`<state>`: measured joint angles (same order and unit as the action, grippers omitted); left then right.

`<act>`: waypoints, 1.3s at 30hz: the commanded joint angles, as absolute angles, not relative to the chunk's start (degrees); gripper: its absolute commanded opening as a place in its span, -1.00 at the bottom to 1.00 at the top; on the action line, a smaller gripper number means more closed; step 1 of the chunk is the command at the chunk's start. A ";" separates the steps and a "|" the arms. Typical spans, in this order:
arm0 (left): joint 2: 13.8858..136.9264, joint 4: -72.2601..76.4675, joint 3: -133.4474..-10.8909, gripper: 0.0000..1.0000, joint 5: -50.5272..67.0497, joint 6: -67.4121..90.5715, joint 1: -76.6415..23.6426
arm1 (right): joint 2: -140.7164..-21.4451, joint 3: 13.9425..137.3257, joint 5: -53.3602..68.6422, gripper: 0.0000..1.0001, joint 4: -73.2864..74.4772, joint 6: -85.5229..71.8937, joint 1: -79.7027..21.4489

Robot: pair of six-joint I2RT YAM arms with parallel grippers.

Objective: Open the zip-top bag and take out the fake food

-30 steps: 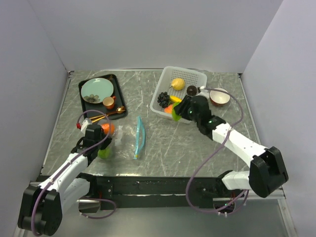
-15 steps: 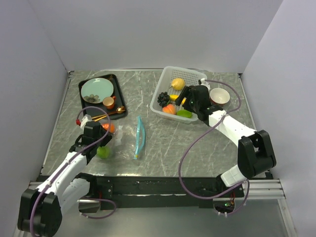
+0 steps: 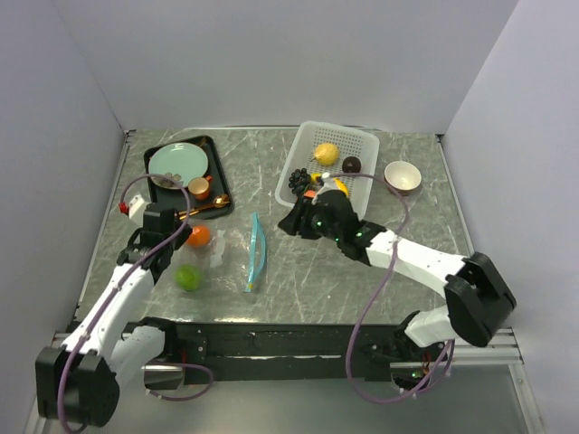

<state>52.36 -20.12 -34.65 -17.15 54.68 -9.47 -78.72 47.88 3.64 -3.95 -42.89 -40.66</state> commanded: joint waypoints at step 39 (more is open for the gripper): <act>72.78 -3.69 -28.83 -0.65 -18.19 61.70 -21.53 | -110.57 60.74 17.84 0.28 -21.45 -56.51 -48.96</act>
<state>73.03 -4.43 -28.93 -17.45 59.86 -19.31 -110.30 58.98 19.09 -20.43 -56.77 -48.45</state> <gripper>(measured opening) 0.174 0.577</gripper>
